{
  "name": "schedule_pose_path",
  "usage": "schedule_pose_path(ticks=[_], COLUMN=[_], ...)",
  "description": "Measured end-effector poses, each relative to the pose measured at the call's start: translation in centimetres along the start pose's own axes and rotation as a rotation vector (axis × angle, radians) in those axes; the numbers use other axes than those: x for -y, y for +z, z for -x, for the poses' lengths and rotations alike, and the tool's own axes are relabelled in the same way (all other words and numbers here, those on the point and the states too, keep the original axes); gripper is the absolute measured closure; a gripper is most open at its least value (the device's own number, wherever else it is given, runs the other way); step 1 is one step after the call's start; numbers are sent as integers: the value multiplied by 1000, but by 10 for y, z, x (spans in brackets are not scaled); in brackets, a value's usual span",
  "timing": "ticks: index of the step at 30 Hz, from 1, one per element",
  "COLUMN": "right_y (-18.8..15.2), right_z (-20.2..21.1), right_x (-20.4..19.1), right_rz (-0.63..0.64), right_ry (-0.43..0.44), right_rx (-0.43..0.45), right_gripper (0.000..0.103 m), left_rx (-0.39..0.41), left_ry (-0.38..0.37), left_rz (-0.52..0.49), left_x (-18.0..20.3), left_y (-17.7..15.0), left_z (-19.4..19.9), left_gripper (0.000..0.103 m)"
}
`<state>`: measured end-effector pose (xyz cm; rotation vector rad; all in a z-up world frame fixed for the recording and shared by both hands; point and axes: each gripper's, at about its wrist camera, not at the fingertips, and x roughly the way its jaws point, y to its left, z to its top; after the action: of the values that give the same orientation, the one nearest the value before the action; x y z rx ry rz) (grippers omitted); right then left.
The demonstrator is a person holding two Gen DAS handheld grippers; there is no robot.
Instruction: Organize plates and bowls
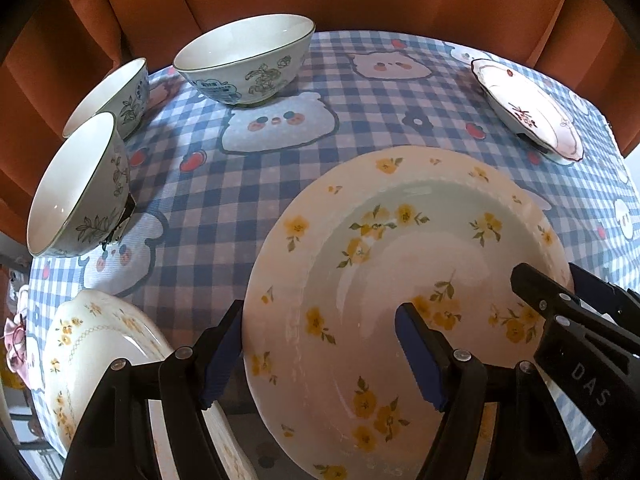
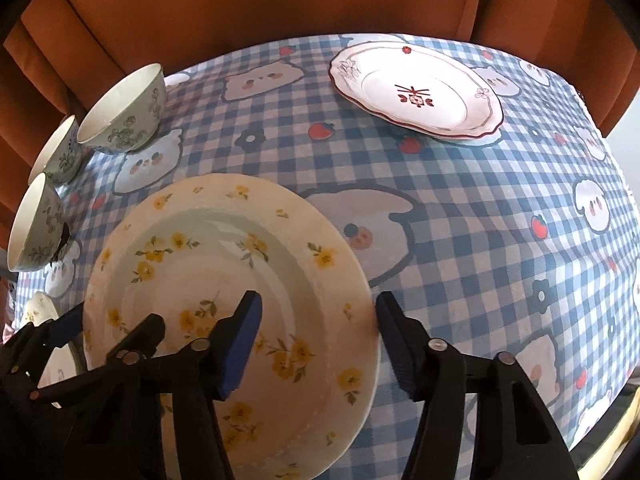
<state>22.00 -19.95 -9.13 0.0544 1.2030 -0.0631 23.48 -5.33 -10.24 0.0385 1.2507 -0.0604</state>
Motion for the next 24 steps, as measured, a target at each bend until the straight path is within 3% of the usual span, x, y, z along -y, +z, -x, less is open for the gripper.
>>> schedule_pose_path(ticks=[10,24], right_y=[-3,-8], right_z=[-13,10], right_x=[4,4], right_rz=[36,11], right_ry=[43,-5], right_rx=[-38,-38], right_gripper=[48,48], left_rx=[-6,37], left_ry=[33,-29], left_rz=[65,25], left_x=[2,-1], left_y=[1,-6], left_z=[-2,29], left_gripper=[27,27])
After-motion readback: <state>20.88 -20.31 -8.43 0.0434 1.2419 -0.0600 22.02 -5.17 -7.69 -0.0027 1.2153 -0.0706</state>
